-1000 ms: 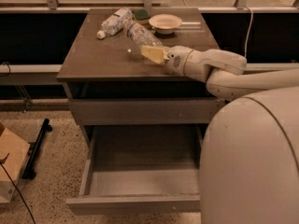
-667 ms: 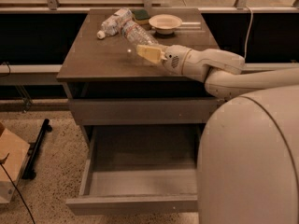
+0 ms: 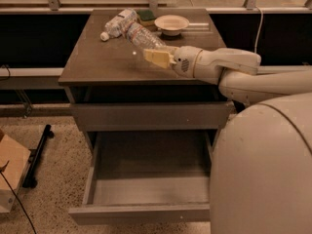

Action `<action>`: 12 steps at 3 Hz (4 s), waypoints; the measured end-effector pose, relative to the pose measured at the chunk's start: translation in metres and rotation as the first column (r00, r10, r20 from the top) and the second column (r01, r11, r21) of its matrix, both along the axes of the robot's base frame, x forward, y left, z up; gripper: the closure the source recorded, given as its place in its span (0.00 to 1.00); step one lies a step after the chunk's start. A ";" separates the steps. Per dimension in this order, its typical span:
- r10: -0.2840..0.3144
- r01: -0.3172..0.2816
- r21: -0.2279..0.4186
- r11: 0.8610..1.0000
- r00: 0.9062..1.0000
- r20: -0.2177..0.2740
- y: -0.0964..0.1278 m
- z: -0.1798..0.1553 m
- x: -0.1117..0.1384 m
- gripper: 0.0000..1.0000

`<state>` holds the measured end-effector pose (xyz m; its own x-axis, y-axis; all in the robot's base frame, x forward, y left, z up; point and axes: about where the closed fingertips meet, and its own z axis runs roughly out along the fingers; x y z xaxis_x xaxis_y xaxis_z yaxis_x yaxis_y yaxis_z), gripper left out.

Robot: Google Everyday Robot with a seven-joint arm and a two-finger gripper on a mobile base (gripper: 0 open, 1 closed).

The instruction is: Place water bottle into middle drawer

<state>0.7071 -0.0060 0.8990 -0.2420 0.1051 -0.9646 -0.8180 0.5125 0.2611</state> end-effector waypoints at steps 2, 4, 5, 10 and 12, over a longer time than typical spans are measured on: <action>0.243 -0.242 -0.079 0.967 0.970 -0.003 -0.001 -0.006 -0.071 1.00; 0.355 -0.366 -0.113 0.924 0.929 -0.107 -0.001 -0.045 -0.149 1.00; 0.332 -0.359 -0.115 0.926 0.921 -0.202 -0.004 -0.080 -0.191 1.00; -0.189 0.151 -0.117 0.982 0.857 -0.480 -0.060 -0.252 -0.201 1.00; -0.145 0.083 -0.140 0.987 0.838 -0.526 -0.052 -0.295 -0.208 1.00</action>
Offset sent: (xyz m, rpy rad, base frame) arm -0.1084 -0.0075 -0.0083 -0.0198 0.1356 0.3749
